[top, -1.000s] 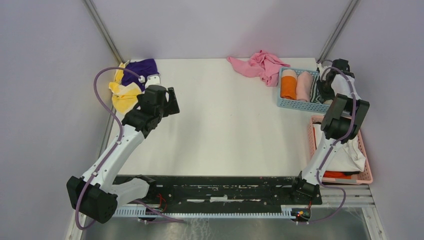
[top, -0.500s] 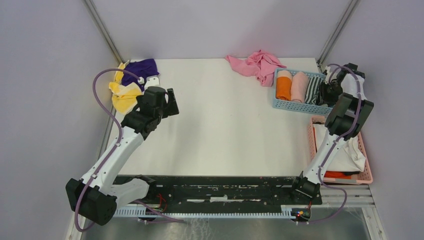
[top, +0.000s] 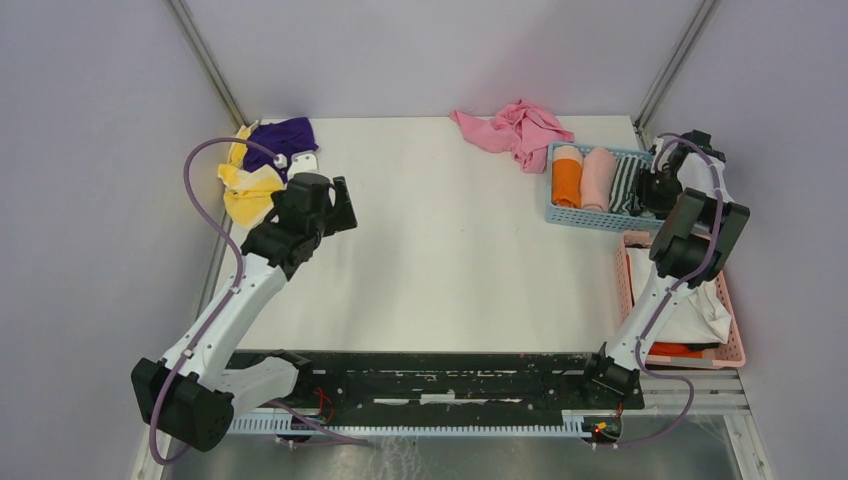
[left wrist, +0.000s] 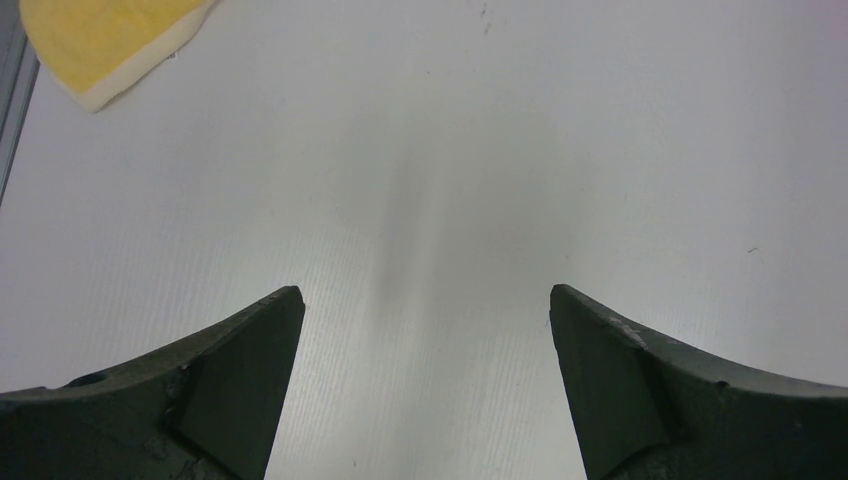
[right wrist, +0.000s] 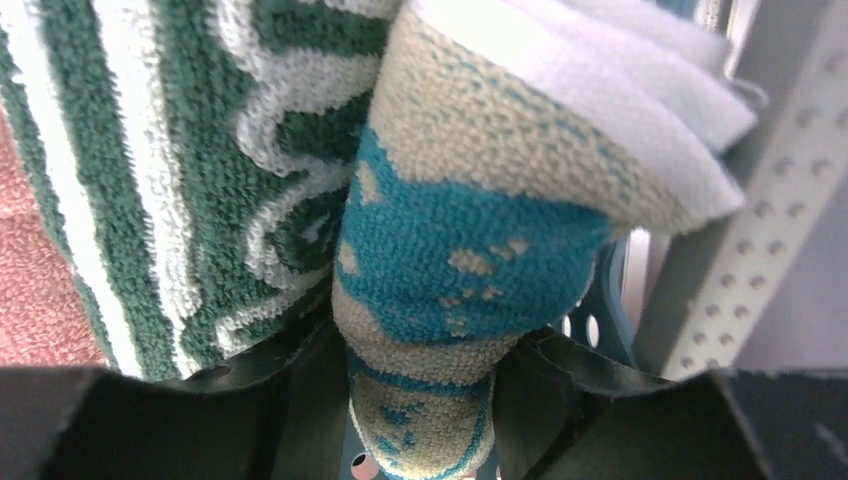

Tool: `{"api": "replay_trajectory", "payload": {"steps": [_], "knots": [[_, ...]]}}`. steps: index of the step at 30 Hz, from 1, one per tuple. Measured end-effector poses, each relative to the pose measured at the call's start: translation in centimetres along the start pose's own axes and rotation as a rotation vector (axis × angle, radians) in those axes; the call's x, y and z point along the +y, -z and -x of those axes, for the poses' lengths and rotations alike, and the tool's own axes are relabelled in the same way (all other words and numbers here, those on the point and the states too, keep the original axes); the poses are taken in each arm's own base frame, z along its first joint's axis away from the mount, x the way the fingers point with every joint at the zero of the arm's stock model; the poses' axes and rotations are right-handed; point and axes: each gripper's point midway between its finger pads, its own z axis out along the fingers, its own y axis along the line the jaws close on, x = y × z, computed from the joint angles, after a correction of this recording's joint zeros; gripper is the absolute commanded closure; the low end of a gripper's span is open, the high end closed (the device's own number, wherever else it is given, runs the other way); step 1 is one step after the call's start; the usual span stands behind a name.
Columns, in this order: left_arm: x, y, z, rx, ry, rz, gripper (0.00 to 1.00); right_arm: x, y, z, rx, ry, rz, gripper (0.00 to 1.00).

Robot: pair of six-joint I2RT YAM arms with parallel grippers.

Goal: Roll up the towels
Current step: Place the towel in the bin.

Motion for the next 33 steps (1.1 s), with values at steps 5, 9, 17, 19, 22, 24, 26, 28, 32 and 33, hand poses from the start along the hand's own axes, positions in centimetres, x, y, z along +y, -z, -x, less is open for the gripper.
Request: {"api": "replay_trajectory", "payload": {"steps": [5,9,17,19,22,24,26,28,32,33], "knots": [[0.0,0.2,0.2,-0.007,0.004,-0.003,0.01,-0.3,0.8,0.1,-0.012,-0.004,-0.028,0.41],[0.0,0.3,0.2,-0.01,0.005,-0.004,0.01,-0.5,1.3,0.1,-0.025,-0.001,-0.051,0.39],[0.0,0.3,0.3,-0.011,0.005,-0.004,0.01,-0.6,3.8,0.4,-0.087,0.009,-0.097,0.37],[0.1,0.4,0.3,-0.014,0.007,-0.005,0.01,-0.6,4.6,0.9,-0.119,0.007,-0.108,0.37],[0.2,0.5,0.5,-0.021,0.009,-0.003,0.01,-0.6,5.7,1.9,-0.175,0.001,-0.118,0.38],[0.2,0.5,0.5,-0.022,0.009,-0.002,0.01,-0.6,6.4,2.8,-0.218,-0.009,-0.12,0.41],[0.2,0.5,0.5,-0.022,0.009,-0.001,0.01,-0.5,6.8,3.5,-0.252,-0.021,-0.119,0.44],[0.3,0.5,0.5,-0.022,0.012,0.002,0.01,-0.5,6.9,4.3,-0.284,-0.037,-0.117,0.46],[0.6,0.4,0.5,-0.02,0.014,0.009,0.01,-0.3,6.8,5.3,-0.322,-0.074,-0.106,0.45],[0.7,0.3,0.5,-0.02,0.016,0.012,0.01,-0.4,6.7,5.6,-0.33,-0.083,-0.103,0.44]]}}
